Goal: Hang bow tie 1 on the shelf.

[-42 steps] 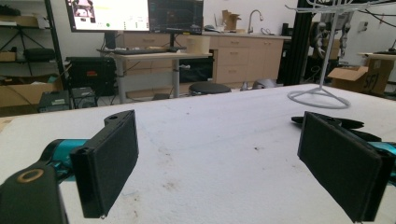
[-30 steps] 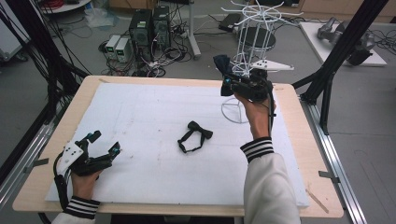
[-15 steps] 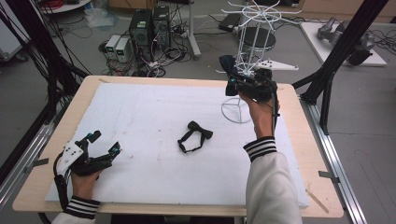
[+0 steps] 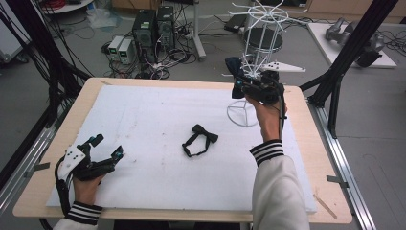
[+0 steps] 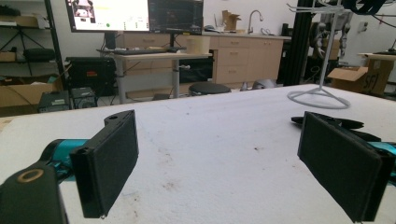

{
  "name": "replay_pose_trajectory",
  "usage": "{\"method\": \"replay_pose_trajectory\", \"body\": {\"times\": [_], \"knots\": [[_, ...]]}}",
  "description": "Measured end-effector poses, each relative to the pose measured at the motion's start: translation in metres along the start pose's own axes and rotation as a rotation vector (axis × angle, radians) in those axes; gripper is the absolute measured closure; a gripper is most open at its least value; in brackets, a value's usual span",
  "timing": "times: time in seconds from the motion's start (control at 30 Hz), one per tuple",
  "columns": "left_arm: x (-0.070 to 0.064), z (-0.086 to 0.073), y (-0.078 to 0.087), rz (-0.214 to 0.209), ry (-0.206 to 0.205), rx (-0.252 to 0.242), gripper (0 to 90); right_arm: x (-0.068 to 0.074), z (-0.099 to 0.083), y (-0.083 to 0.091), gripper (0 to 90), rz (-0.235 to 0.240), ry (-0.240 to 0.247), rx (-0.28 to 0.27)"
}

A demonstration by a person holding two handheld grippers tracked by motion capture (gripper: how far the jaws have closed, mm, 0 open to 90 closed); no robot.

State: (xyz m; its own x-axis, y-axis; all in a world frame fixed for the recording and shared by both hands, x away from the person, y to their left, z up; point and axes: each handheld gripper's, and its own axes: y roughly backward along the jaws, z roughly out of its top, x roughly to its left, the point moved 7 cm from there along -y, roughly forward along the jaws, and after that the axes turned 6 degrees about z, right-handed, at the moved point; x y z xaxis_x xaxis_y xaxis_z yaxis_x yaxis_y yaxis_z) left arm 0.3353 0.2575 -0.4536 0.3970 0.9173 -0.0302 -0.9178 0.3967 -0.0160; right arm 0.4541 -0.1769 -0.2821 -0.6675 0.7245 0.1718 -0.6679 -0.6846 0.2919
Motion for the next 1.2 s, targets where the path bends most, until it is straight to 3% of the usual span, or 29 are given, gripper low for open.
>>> {"method": "replay_pose_trajectory", "body": {"times": [0.53, 0.77, 0.93, 1.2], "knots": [[0.000, 0.000, 0.000, 0.000, 0.000, 0.000, 12.8, -0.007, 0.000, 0.005, 74.0, -0.024, 0.005, -0.006], [0.000, 0.000, 0.000, 0.000, -0.001, 0.000, 12.8, -0.008, 0.001, 0.007, 68.4, -0.049, 0.022, -0.013], [0.000, 0.000, 0.000, 0.000, -0.001, 0.001, 12.8, -0.008, 0.003, 0.008, 61.2, -0.067, 0.033, -0.027], [0.000, 0.000, 0.000, 0.000, 0.000, 0.000, 12.8, -0.005, 0.007, 0.013, 34.3, -0.104, 0.055, -0.054]]}}
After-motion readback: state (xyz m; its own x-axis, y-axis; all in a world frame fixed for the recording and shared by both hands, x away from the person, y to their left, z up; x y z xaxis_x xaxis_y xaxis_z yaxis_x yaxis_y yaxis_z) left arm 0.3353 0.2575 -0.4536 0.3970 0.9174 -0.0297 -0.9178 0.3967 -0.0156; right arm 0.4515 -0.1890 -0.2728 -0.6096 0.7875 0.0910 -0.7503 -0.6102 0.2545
